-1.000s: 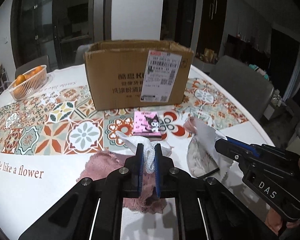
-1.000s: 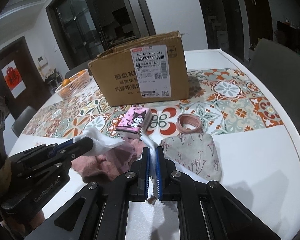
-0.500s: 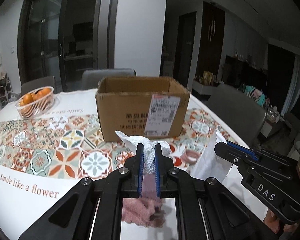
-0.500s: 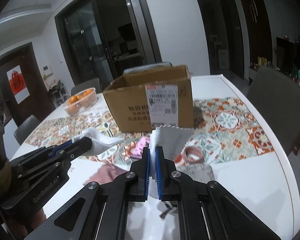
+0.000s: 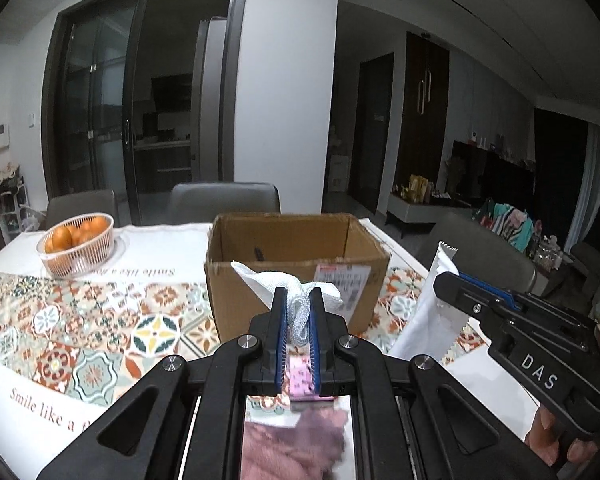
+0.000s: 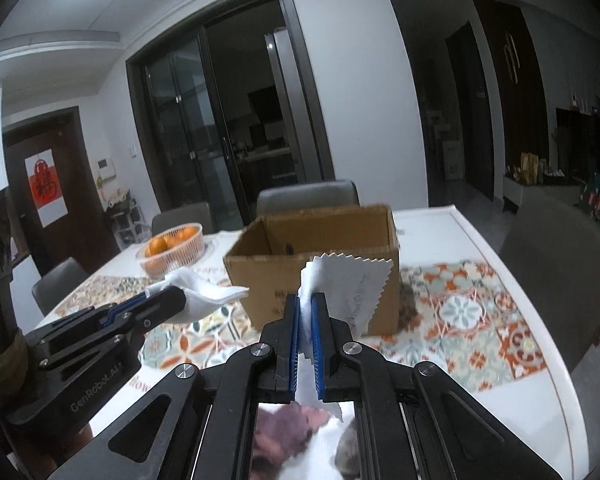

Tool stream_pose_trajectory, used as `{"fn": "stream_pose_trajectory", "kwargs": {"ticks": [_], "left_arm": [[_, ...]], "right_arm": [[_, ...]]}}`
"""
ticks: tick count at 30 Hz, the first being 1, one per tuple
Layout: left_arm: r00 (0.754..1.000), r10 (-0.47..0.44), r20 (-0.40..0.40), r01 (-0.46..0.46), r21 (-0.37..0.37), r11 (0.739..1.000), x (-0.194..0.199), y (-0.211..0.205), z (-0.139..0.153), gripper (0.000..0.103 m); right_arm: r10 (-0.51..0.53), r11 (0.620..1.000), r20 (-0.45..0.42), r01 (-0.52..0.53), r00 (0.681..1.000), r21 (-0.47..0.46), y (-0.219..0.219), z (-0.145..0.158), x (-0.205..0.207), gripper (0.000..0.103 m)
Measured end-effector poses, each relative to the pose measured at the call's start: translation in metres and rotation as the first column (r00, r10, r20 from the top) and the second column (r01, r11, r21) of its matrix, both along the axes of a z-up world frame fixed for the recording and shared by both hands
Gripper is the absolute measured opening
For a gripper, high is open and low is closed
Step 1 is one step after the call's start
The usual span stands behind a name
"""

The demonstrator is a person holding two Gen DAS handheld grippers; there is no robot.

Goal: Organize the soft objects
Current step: 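Lift both white cloths and carry them over the cardboard box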

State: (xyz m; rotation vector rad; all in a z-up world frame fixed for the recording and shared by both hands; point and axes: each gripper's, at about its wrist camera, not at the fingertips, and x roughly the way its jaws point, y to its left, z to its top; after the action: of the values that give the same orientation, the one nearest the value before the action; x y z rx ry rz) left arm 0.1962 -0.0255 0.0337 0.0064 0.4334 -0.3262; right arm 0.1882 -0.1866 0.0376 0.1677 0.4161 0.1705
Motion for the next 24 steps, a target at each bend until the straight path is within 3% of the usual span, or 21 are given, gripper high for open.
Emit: {"fn": "stream_pose_trajectory", "kwargs": {"ticks": [17, 24], "left_arm": [[0.994, 0.001, 0.107, -0.004, 0.019, 1.000, 0.049, -0.003, 0.043, 0.011], [0.994, -0.004, 0.105, 0.003, 0.015, 1.000, 0.075, -0.006, 0.051, 0.011]], "right_arm": [[0.018, 0.999, 0.124, -0.013, 0.992, -0.041, 0.003, 0.048, 0.052, 0.008], [0.022, 0.998, 0.137, -0.014, 0.990, -0.063, 0.002, 0.060, 0.081, 0.008]]}}
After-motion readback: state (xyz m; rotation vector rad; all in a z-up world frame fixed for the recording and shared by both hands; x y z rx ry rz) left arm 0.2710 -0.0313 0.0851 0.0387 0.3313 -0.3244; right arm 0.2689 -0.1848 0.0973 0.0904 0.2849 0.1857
